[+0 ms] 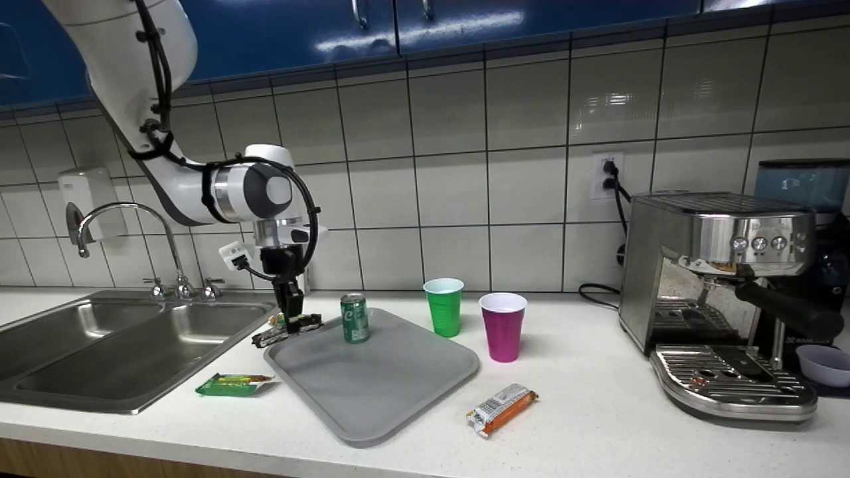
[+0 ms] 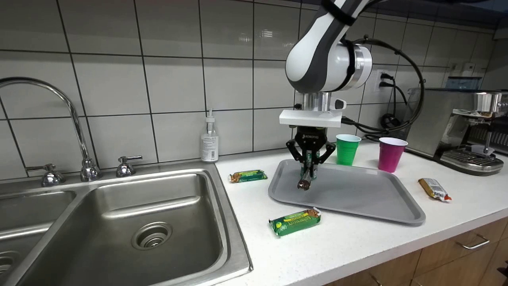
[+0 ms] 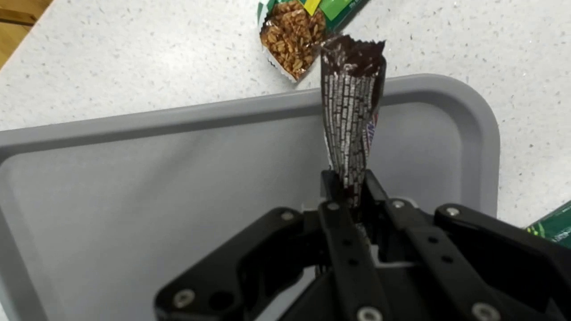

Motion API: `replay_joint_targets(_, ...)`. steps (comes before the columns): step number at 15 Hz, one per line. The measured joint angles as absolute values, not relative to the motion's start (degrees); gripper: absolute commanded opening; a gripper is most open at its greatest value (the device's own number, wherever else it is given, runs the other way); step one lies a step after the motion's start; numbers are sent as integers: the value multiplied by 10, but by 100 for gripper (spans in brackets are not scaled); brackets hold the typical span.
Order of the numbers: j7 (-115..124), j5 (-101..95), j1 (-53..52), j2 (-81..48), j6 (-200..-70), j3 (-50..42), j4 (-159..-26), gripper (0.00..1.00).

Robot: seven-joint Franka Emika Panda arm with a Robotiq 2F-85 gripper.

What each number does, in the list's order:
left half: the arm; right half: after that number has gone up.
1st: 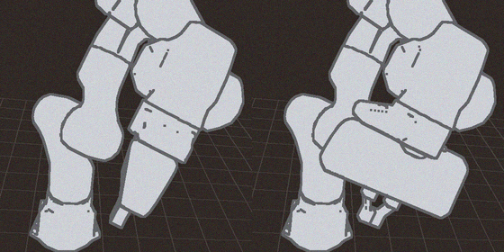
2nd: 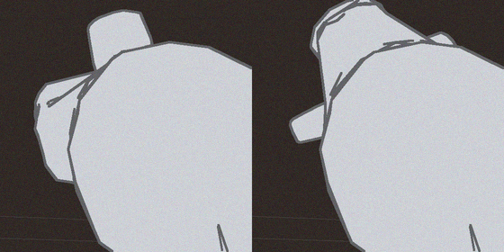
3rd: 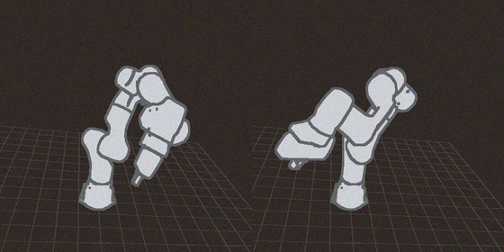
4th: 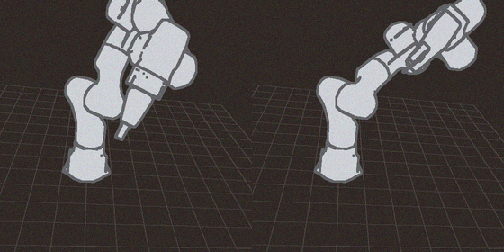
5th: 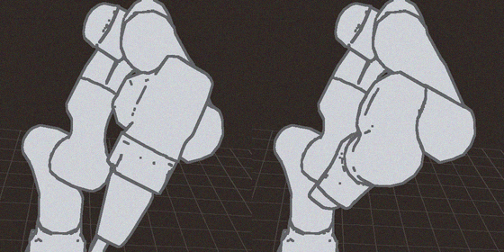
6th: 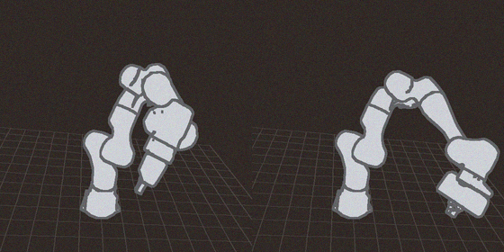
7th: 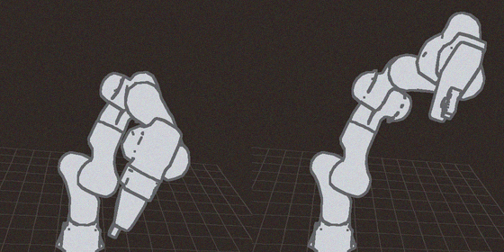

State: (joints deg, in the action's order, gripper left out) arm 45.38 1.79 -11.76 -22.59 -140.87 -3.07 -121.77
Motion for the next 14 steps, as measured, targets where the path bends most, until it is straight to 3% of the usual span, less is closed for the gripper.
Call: replay_joint_targets(14, 411, -20, -153, -252, -1420, 4, -1177, 4)
